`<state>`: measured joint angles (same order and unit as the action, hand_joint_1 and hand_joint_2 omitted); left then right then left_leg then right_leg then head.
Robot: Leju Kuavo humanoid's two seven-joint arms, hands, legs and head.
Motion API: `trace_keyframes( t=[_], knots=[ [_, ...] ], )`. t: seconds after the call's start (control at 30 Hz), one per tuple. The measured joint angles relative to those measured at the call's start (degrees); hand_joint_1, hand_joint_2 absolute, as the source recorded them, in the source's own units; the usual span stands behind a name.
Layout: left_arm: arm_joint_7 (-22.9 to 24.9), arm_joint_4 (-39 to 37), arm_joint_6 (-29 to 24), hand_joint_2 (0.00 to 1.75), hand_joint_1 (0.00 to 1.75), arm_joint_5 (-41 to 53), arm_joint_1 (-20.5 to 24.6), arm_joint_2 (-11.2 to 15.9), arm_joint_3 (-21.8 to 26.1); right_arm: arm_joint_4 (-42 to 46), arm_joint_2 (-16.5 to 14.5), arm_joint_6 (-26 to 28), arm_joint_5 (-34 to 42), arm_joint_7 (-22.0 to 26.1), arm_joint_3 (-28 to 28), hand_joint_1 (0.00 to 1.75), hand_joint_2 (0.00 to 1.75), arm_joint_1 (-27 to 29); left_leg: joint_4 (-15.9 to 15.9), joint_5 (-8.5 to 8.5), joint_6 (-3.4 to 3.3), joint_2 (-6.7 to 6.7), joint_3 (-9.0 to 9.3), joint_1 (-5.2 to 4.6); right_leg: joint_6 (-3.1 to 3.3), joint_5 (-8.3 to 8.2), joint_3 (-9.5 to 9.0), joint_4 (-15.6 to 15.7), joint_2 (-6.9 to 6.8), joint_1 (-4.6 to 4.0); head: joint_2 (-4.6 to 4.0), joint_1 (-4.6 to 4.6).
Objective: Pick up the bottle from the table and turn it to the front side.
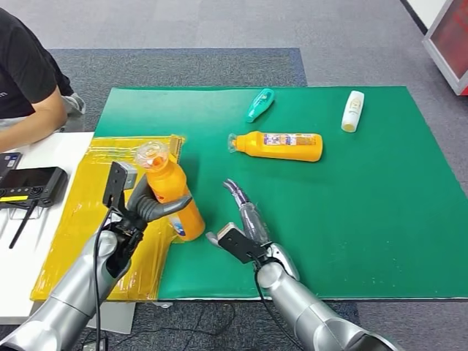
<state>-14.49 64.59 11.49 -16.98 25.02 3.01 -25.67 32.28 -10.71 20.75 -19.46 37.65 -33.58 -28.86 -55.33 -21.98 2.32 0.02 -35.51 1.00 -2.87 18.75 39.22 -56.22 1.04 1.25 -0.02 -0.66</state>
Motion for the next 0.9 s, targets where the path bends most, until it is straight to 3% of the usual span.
trace_keyframes(
  t=[0.2, 0.4, 0.7, 0.9],
  knots=[
    [4.21, 1.6, 3.91, 1.75, 1.75, -1.56, -2.09, 4.23, -0.83, 0.0, 0.02, -1.13, 0.09, -0.16, 1.64, 0.0, 1.75, 1.15, 0.01, 0.03, 0.04, 0.01, -0.06, 0.03, 0.01, 0.0, 0.05, 0.0, 0.0, -0.02, 0.01, 0.02],
    [6.26, 2.64, 3.91, 1.75, 1.75, 0.91, -1.5, 8.19, -2.19, 0.0, 0.02, -2.26, 0.2, -0.14, 2.47, 0.0, 1.75, 1.61, 0.01, -0.01, 0.11, 0.12, 0.0, 0.03, 0.14, -0.1, 0.05, 0.0, 0.11, -0.02, 0.0, 0.01],
    [4.51, 3.31, 1.07, 1.75, 1.75, 5.46, -0.51, 12.76, -1.64, 0.0, -0.02, -3.37, 0.56, 0.19, 3.69, 0.0, 1.75, 2.19, 0.07, 0.0, 0.39, 0.44, 0.32, 0.13, 0.39, -0.16, 0.04, -0.18, 0.49, -0.06, 0.0, 0.03],
    [2.79, 5.83, -2.84, 1.75, 1.75, 7.32, -2.8, 14.55, 1.52, 0.0, -0.02, -3.47, 0.58, 0.31, 4.13, 0.0, 1.75, 2.3, 0.07, 0.06, 0.42, 0.4, 0.31, 0.14, 0.39, -0.17, 0.03, -0.23, 0.48, -0.11, 0.0, 0.02]
  ],
)
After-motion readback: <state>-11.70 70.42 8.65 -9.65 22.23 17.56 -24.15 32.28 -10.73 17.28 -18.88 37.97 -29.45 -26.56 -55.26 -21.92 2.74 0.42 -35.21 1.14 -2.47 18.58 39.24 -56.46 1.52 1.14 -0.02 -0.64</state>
